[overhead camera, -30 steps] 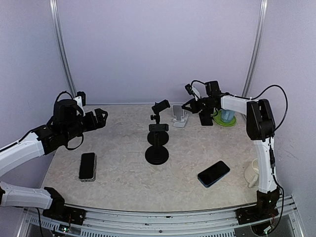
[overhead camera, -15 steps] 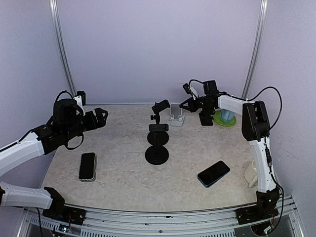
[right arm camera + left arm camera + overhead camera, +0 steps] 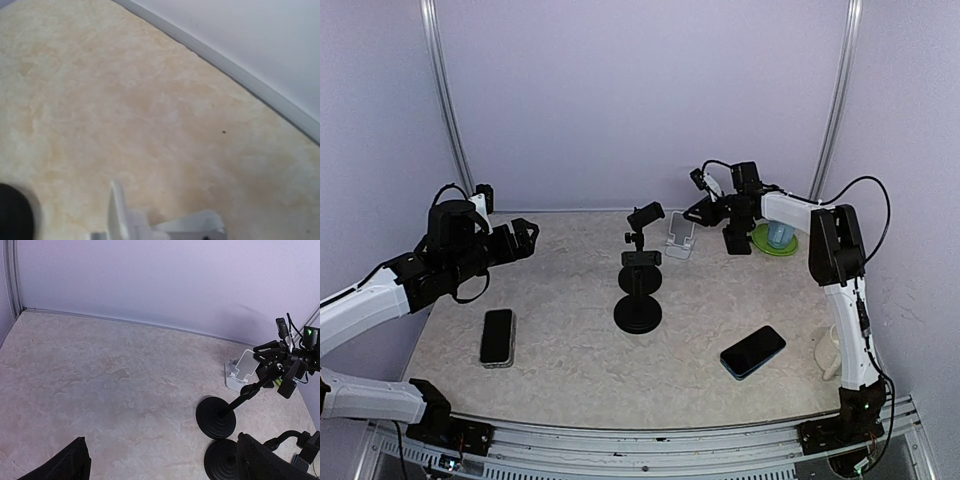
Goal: Place the phone on the phone stand
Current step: Place the phone stand at the corner of the board.
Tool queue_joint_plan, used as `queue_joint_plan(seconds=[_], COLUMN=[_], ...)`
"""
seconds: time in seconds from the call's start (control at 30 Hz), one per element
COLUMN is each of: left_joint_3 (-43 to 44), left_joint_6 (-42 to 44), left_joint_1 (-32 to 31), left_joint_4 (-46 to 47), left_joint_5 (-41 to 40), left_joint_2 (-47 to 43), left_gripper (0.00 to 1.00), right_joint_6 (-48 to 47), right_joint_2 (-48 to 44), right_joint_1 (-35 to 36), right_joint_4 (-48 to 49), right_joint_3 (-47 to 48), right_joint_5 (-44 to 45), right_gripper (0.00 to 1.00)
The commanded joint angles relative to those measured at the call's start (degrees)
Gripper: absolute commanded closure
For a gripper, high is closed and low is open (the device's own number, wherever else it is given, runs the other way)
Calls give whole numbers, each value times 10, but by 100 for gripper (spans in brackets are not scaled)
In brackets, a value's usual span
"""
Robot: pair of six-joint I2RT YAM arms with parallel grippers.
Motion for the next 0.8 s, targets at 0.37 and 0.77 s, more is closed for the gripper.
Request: queue_joint_plan(seconds=[0.37,0.77], left_joint_3=[5,-5], left_joint_6=[-10,-10], left_joint_1=[-3,-5], left_joint_4=[21,16], left_joint_5=[5,-2], left_joint_2=[2,-13], left_gripper=[1,1], right_joint_6=[-32,-21], right_joint_2=[-96,-86], right_joint_1=[46,60], right_joint_4=[-4,9], right_joint_3=[-126,-151], right_joint_5=[181,212], right_gripper=[9,0])
